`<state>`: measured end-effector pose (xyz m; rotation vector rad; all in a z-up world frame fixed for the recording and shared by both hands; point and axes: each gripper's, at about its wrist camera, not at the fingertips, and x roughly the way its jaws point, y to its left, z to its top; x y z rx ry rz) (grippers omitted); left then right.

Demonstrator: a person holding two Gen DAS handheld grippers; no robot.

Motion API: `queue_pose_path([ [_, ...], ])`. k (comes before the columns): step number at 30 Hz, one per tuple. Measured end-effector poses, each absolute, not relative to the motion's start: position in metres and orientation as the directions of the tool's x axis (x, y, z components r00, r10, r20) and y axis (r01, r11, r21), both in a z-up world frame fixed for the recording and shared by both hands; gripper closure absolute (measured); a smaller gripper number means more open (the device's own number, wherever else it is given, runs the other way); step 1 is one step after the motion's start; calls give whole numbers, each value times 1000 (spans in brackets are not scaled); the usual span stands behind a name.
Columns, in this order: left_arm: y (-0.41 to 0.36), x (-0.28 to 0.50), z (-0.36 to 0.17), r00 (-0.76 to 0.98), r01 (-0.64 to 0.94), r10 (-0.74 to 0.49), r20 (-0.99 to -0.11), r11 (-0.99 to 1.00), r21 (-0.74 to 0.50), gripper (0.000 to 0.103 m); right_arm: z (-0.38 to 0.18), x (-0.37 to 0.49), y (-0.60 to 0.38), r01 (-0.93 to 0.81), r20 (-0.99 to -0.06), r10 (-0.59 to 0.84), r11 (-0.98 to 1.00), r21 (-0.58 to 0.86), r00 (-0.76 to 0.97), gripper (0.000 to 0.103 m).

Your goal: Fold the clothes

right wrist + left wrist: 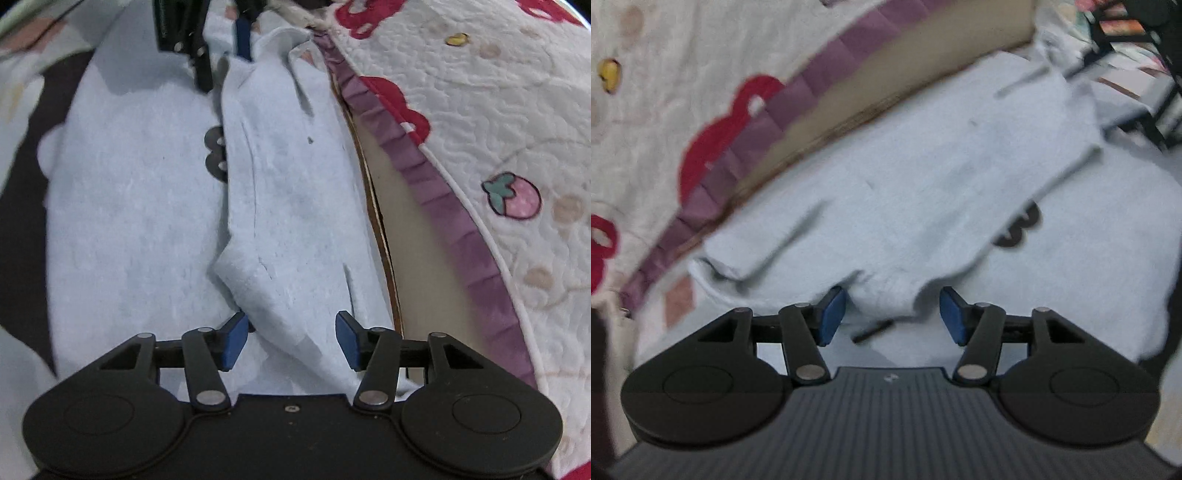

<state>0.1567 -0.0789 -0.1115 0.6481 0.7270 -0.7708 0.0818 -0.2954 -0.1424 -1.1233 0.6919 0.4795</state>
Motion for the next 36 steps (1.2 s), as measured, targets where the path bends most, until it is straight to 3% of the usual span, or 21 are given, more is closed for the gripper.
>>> queue_pose_path([
  [3,-83,153,-114,469,838,-418,-778,488,243,25,-151,85,-291,-679,-719,22,348,-646,695,44],
  [5,-83,152,-124,421,863,-413,-808,457,216,20,-151,91,-293,-672,-717,34,381,-635,696,36],
  [7,-81,157,-125,421,851,-416,-806,488,193,20,-149,99,-297,-670,-724,57,435,-602,688,37],
  [8,-81,160,-124,416,847,-418,-808,501,177,26,-147,104,-300,-676,-736,79,472,-567,673,38],
  [9,-81,164,-123,415,842,-420,-807,512,167,31,-144,110,-304,-680,-747,102,507,-530,657,49],
  [10,-81,169,-120,423,831,-421,-802,534,158,48,-142,114,-308,-685,-760,122,540,-490,639,62],
  [11,-82,179,-115,428,806,-425,-798,579,124,69,-138,120,-312,-681,-774,134,584,-442,618,82],
  [15,-87,219,-95,461,686,-436,-773,728,-1,83,-110,147,-334,-574,-740,176,752,-324,649,93],
  [18,-104,243,-73,598,636,-419,-683,766,87,87,-94,176,-349,-488,-713,162,826,-280,682,95],
  [19,-109,254,-69,640,610,-408,-651,785,109,87,-89,186,-354,-459,-704,155,849,-264,693,95],
  [21,-110,278,-63,685,553,-387,-617,828,94,70,-81,207,-364,-374,-690,109,894,-247,716,90],
  [22,-108,290,-61,697,523,-378,-609,849,72,49,-79,217,-370,-302,-686,48,919,-255,726,72],
  [24,-93,299,-57,702,495,-404,-586,869,-6,45,-72,226,-392,-141,-660,-44,964,-225,750,54],
  [26,-70,294,-62,690,485,-433,-580,871,-72,36,-65,217,-420,-42,-622,-38,993,-114,782,51],
  [28,-46,287,-73,675,475,-450,-584,871,-122,32,-68,200,-448,-3,-623,-10,1000,-20,782,48],
  [31,-12,277,-91,649,461,-468,-600,869,-179,34,-79,178,-474,-30,-664,33,999,16,747,48],
  [33,-9,281,-106,610,483,-439,-659,866,-130,34,-84,166,-483,-49,-682,72,997,54,728,48],
  [36,-11,284,-112,600,515,-437,-671,852,-94,33,-90,151,-490,-50,-698,137,988,143,703,48],
])
